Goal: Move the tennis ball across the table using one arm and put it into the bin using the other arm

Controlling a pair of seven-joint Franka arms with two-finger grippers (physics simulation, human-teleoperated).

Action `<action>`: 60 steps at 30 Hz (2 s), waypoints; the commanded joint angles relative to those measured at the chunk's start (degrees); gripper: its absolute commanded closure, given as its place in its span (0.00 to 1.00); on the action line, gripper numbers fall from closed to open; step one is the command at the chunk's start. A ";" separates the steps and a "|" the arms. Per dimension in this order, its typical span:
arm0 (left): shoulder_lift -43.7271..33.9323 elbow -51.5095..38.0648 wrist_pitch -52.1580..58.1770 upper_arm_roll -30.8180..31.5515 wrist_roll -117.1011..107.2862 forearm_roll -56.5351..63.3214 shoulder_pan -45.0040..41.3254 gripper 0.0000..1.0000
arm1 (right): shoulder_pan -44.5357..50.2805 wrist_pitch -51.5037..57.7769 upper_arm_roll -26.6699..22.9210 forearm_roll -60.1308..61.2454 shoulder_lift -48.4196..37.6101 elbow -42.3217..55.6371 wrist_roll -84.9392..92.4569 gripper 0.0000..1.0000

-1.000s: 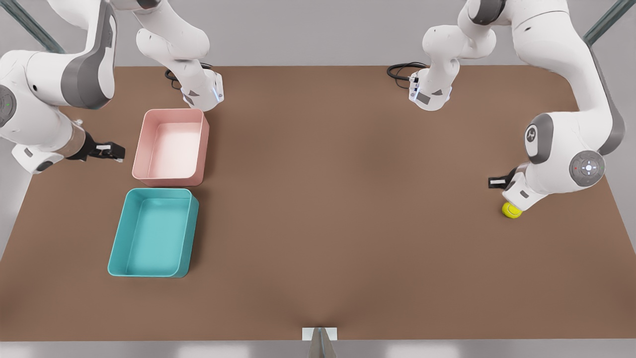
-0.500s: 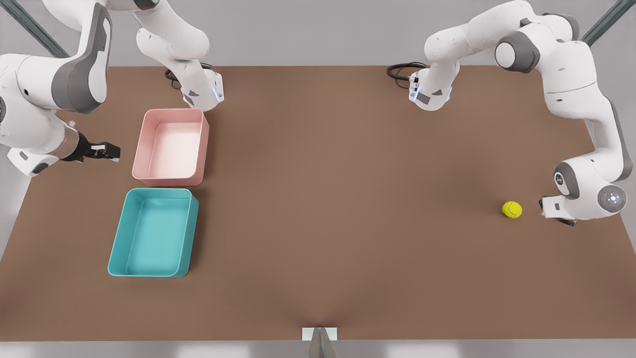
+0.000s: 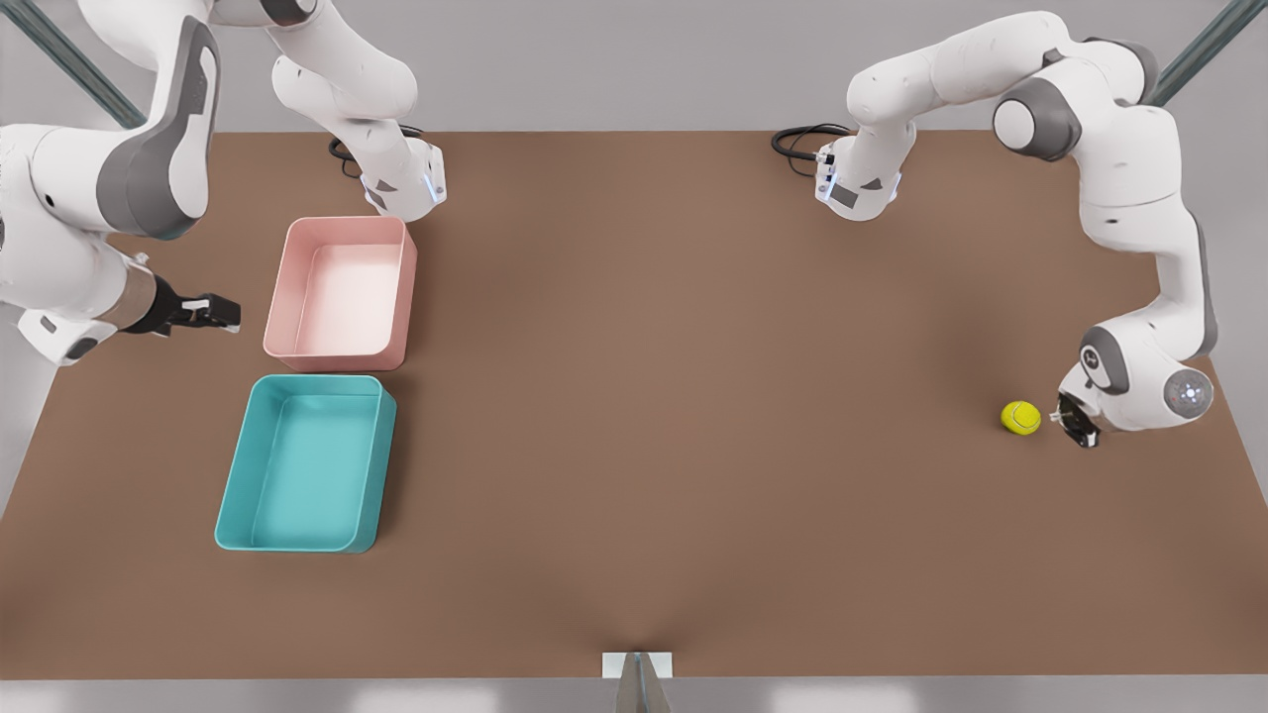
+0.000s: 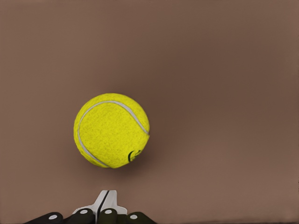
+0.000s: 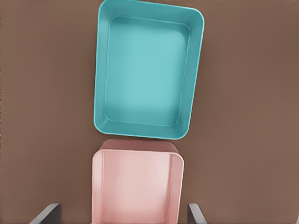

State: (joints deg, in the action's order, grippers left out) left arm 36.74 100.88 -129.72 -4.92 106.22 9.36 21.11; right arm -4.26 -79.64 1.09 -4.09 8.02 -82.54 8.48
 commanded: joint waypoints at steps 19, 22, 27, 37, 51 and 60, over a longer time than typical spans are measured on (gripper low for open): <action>-0.52 1.77 -1.77 -0.09 -11.30 1.88 0.07 0.79 | -0.58 -0.60 -0.21 0.84 0.33 -0.08 1.81 0.00; -0.44 1.77 -0.98 -0.18 -11.47 1.88 -0.20 0.79 | -0.58 -0.60 -0.21 0.84 0.33 -0.08 1.81 0.00; -0.09 2.03 0.87 -0.80 -12.00 1.89 -1.86 0.79 | -0.58 -0.60 -0.21 0.84 0.60 -0.08 1.72 0.00; -9.84 1.51 12.46 13.18 -97.61 -11.20 -34.21 0.79 | -0.58 -0.52 -0.21 1.11 0.77 0.01 1.72 0.00; -25.22 -30.84 62.04 15.29 -131.26 -3.83 -29.90 0.00 | 9.08 -5.25 0.14 3.13 11.93 6.34 0.23 0.00; -23.73 -31.19 62.48 15.20 -129.34 -4.09 -24.89 0.00 | 16.39 -25.12 0.23 3.83 21.25 -0.25 -16.56 0.00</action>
State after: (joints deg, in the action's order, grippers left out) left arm 13.08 69.69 -69.34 10.24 5.84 5.04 -3.69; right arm 12.21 -94.50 1.29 -0.28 29.37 -81.63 4.31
